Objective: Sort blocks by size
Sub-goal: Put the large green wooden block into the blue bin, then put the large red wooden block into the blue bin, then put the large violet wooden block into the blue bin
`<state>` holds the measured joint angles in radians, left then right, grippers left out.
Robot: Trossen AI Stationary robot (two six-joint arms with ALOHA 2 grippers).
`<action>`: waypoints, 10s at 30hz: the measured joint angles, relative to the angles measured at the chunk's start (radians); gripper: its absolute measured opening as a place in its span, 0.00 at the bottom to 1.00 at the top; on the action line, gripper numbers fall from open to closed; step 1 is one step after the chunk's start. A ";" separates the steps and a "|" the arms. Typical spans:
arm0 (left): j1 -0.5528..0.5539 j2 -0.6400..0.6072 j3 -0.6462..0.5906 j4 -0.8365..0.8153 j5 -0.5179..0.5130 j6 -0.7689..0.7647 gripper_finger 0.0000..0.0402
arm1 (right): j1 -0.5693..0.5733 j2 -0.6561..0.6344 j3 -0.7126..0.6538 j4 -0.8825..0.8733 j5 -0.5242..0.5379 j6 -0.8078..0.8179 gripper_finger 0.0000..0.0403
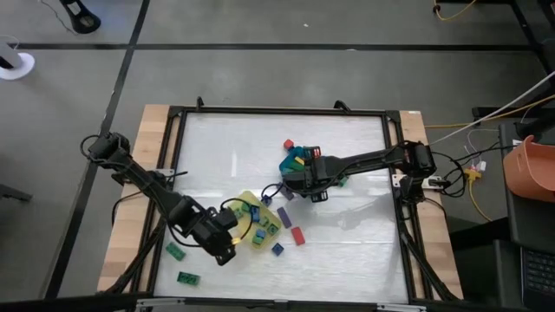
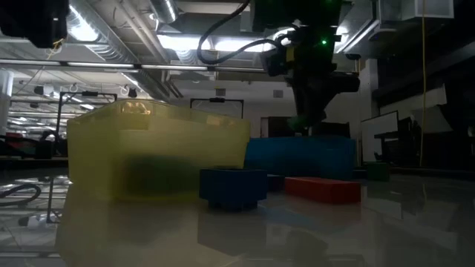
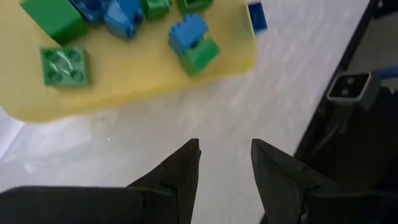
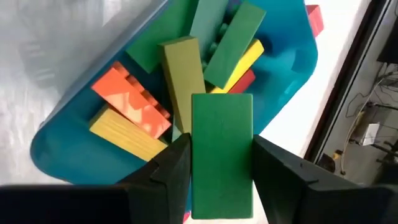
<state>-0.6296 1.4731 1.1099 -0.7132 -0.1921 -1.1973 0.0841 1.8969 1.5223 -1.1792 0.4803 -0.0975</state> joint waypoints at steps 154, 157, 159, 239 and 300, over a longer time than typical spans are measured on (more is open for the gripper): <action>0.236 0.157 0.156 -0.083 -0.178 1.145 0.33 | 0.363 0.082 -0.117 0.398 -0.159 1.032 0.34; 0.236 0.135 0.157 -0.083 -0.178 1.135 0.33 | 0.350 0.068 0.004 0.202 -0.070 0.977 0.37; 0.236 0.111 0.157 -0.080 -0.183 1.126 0.33 | 0.337 0.073 0.066 0.087 -0.012 0.928 0.36; 0.211 -0.078 0.157 -0.212 -0.236 1.021 0.33 | 0.051 0.126 -0.160 0.599 -0.178 0.646 0.55; 0.210 -0.078 0.157 -0.210 -0.235 0.989 0.33 | 0.053 0.133 -0.161 0.593 -0.469 0.631 0.49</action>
<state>-0.4191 1.3952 1.2667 -0.9237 -0.4271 -0.2079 0.1375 2.0300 1.3613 -0.5858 0.0118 0.5339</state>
